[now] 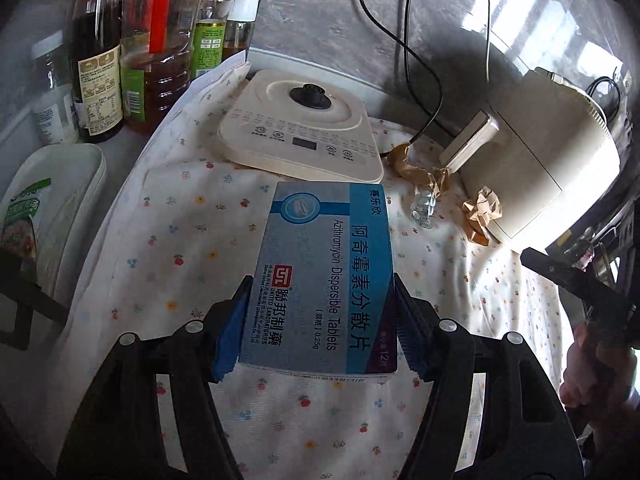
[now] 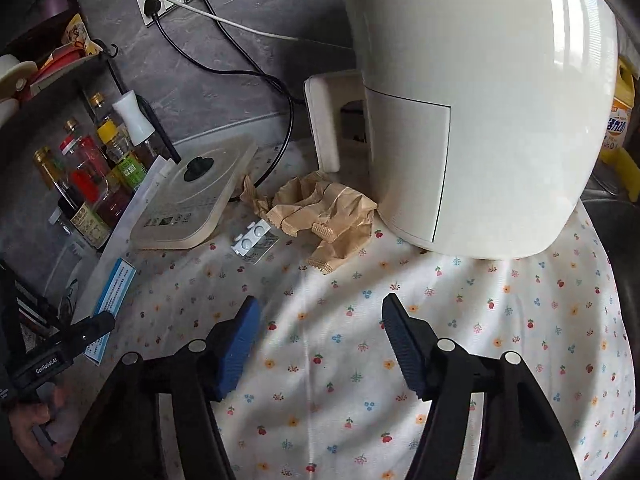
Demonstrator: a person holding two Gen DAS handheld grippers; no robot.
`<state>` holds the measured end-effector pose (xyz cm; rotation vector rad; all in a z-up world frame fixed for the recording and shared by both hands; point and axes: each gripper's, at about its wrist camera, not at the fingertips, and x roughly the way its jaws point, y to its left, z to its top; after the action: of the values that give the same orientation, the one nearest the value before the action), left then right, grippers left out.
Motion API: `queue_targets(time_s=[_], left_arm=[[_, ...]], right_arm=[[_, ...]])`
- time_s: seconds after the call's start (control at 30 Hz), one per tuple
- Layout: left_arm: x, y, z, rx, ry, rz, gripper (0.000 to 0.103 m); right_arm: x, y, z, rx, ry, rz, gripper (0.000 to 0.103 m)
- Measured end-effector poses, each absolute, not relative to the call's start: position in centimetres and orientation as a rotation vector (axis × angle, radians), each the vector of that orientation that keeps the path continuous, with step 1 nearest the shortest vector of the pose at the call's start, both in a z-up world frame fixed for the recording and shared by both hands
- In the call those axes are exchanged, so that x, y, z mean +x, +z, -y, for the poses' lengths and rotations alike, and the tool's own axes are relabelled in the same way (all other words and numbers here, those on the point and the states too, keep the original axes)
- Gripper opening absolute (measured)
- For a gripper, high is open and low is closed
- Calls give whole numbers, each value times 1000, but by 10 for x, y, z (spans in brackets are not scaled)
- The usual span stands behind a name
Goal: Collect trash
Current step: 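Grasp the crumpled brown paper with the right tool while the left tool holds the box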
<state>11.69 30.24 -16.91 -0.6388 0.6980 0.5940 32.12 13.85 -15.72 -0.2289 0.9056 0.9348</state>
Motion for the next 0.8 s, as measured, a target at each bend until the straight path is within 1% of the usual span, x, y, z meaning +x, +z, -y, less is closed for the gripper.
queue_targets(time_s=[0.17,0.37,0.4,0.43,0.47,0.5,0.53,0.8], left_arm=[[107,-171,-307,-659,623,-684,65],[97,-161,-312,-649,635,-655,65],[95,-160,-313,-651,636,-650,65],[93,-160,-313,-654,636,-645,65],[92,-159,-313,-654,633,-641,65],[91,-158,-314,-654,629,-639,65],[90,-158,-314,-654,625,-638,65],[97,-160,-315,-641,557,-649,65]], right_arm=[[327,-160,-166,-268,930,-903,60],[341,-179,-191,-322,883,-931,60],[344,-184,-194,-326,876,-939,53],[347,-188,-197,-337,877,-958,28],[348,-191,-199,-357,872,-975,16],[348,-192,-199,-358,867,-978,5],[348,-191,-197,-352,865,-974,2],[326,-177,-173,-308,880,-952,1]])
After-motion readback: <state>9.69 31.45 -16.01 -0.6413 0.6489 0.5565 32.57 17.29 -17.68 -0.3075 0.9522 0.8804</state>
